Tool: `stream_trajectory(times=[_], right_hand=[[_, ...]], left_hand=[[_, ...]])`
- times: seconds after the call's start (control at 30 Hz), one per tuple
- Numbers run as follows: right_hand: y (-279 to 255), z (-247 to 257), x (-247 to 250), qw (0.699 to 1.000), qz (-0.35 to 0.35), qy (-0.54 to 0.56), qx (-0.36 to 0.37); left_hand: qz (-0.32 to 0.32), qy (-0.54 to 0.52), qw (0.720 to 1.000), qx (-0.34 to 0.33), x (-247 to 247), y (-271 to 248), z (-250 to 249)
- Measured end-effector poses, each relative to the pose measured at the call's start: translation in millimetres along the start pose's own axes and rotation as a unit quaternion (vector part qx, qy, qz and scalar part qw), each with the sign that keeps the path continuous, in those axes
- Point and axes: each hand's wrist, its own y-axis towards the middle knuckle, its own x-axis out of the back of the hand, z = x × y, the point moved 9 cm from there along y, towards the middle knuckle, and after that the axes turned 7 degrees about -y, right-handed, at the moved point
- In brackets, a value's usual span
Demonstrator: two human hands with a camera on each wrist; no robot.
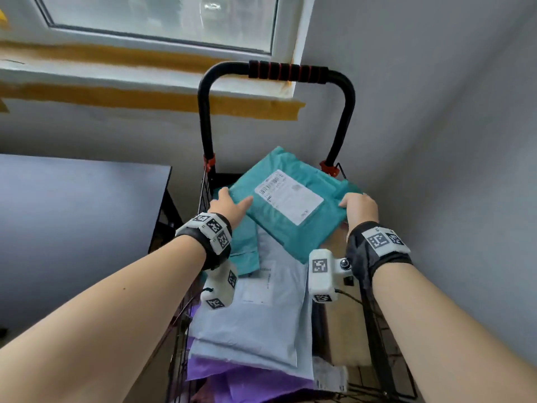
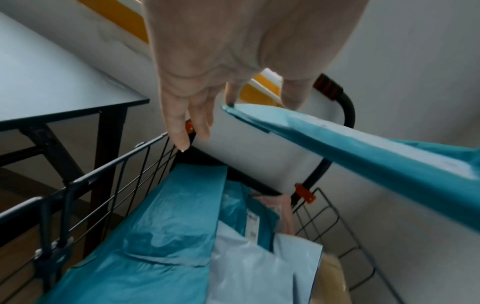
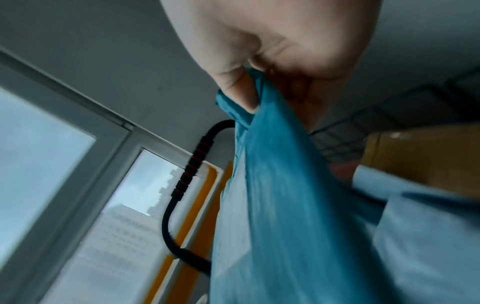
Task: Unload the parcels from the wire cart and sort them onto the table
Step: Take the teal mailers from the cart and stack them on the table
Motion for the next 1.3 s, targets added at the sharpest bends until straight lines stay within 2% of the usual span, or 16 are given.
stream_trajectory(times=[0.1, 0.2, 0.37, 0.47, 0.6, 0.83, 1.07, 1.3], right_hand=[[-24.8, 11.3, -37.4, 0.993, 0.091, 0.07, 0.001], [-53.8, 21.1, -86.0, 0.981, 0.184, 0.044, 0.045], [-111.7, 23.0, -168.6, 0.942, 0.329, -0.03, 0.064], [-148.1, 32.6, -205.6, 0.916, 0.384, -0.073, 0.089], [-194.0, 46.6, -251.3, 0.892, 0.423, -0.099, 0.127], [-257.1, 43.4, -317.1, 0.868, 0.472, -0.112, 0.103], [-318.1, 43.0, -407.1, 0.89, 0.437, -0.096, 0.087], [-382.0, 51.7, -513.4, 0.908, 0.402, -0.088, 0.082]], left_hand=[[-0.048, -0.156, 0.986, 0.03, 27.4, -15.0, -6.1], [-0.097, -0.257, 0.961, 0.042, 61.8, -33.4, -2.1], [-0.196, -0.243, 0.949, 0.035, 147.3, -74.8, 28.9], [-0.238, -0.239, 0.94, 0.047, 194.2, -97.1, 53.2], [-0.256, -0.218, 0.941, 0.05, 245.9, -118.1, 79.8], [-0.273, -0.168, 0.946, 0.042, 317.6, -129.0, 121.5], [-0.24, -0.111, 0.964, 0.022, 403.7, -108.9, 184.1], [-0.215, -0.075, 0.974, 0.015, 512.8, -78.6, 248.4]])
